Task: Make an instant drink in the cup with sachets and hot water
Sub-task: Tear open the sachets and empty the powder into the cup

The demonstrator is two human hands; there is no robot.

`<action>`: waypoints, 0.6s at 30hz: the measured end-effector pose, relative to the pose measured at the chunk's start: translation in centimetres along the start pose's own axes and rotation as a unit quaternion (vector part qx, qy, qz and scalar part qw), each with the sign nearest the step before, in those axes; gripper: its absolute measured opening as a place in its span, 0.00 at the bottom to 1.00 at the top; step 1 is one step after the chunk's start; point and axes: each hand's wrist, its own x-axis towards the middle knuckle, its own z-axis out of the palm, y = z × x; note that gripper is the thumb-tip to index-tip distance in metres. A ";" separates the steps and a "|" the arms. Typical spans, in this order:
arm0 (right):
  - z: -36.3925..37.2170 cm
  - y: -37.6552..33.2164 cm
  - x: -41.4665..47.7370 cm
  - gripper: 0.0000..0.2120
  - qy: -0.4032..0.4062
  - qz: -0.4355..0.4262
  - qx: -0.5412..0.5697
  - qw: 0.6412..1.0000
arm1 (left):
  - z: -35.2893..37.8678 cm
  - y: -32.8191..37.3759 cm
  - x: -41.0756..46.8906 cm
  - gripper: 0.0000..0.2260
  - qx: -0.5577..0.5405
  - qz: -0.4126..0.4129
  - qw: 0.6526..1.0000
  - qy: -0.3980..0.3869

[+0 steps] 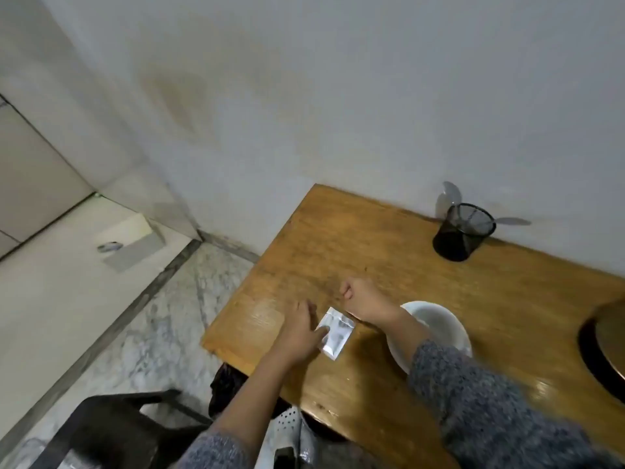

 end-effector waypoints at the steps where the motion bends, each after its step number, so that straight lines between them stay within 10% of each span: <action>1: 0.4 0.1 0.3 0.14 -0.018 0.011 -0.017 1.000 | 0.3 -0.1 -0.1 0.15 0.003 0.001 1.000 0.000; 9: 2.2 0.5 0.8 0.06 -0.065 0.040 -0.125 0.989 | 2.0 0.4 -0.3 0.24 0.029 -0.041 0.998 0.024; 18: 0.0 0.1 0.3 0.08 -0.096 -0.010 -0.103 0.990 | 0.9 0.7 -0.1 0.12 -0.119 -0.005 0.993 -0.005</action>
